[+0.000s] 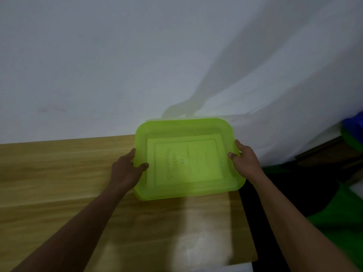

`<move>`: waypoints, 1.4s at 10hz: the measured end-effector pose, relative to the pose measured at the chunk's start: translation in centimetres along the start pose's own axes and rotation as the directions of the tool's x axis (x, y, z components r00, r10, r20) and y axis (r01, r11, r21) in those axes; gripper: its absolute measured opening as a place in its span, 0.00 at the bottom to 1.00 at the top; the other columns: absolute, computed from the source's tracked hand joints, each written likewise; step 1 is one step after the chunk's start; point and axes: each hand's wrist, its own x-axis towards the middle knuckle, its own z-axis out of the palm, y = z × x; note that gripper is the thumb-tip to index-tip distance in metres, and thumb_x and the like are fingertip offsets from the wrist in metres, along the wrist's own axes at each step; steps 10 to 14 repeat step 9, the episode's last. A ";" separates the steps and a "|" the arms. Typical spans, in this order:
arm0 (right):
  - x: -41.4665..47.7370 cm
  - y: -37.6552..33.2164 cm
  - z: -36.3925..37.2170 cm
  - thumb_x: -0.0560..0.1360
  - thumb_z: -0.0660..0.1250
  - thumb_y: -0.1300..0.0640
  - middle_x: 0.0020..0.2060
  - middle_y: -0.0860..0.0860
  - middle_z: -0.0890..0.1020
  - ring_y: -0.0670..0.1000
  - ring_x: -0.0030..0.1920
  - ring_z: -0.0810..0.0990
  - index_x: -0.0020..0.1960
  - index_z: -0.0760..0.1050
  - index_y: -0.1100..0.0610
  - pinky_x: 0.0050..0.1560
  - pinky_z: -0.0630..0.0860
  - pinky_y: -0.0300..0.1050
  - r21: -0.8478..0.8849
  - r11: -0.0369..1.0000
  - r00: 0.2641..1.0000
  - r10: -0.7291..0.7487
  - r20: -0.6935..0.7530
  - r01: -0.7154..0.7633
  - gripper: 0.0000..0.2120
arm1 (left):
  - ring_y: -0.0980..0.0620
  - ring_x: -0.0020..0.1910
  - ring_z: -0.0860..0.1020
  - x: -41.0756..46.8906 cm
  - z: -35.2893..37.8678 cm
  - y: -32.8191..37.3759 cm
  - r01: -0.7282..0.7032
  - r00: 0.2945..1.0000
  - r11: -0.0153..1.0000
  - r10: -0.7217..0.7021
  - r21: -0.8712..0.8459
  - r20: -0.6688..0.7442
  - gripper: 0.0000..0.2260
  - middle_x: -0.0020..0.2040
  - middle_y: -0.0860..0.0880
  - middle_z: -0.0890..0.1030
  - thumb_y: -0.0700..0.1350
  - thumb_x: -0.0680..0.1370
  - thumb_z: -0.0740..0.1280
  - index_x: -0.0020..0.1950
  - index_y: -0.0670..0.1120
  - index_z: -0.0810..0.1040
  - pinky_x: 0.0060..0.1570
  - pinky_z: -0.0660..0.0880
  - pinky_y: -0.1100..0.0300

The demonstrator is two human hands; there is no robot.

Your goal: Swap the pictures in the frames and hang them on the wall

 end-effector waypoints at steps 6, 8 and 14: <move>-0.1 0.5 0.2 0.81 0.63 0.50 0.73 0.58 0.70 0.59 0.70 0.71 0.79 0.58 0.54 0.68 0.68 0.49 -0.106 0.994 1.000 -0.010 -0.022 0.008 0.30 | 0.43 0.72 0.65 -0.4 1.2 0.5 -0.024 0.996 0.991 0.013 0.132 0.085 0.42 0.75 0.44 0.65 0.55 0.74 0.71 0.79 0.43 0.51 0.68 0.64 0.52; -1.2 0.1 0.4 0.82 0.60 0.47 0.76 0.57 0.64 0.57 0.74 0.66 0.80 0.55 0.56 0.70 0.62 0.47 -0.066 0.998 0.999 0.016 -0.051 -0.020 0.30 | 0.45 0.70 0.69 -0.5 0.8 0.3 -0.061 0.996 0.996 0.056 0.068 0.069 0.42 0.73 0.46 0.69 0.57 0.74 0.70 0.79 0.46 0.51 0.64 0.68 0.53; -1.9 -0.6 0.0 0.81 0.60 0.44 0.77 0.57 0.63 0.56 0.75 0.63 0.80 0.55 0.56 0.71 0.61 0.46 -0.071 0.997 0.996 0.010 -0.094 -0.017 0.33 | 0.46 0.69 0.71 -0.8 0.4 0.4 -0.105 0.994 0.994 0.105 0.022 0.029 0.40 0.73 0.47 0.69 0.56 0.74 0.70 0.79 0.46 0.53 0.64 0.68 0.54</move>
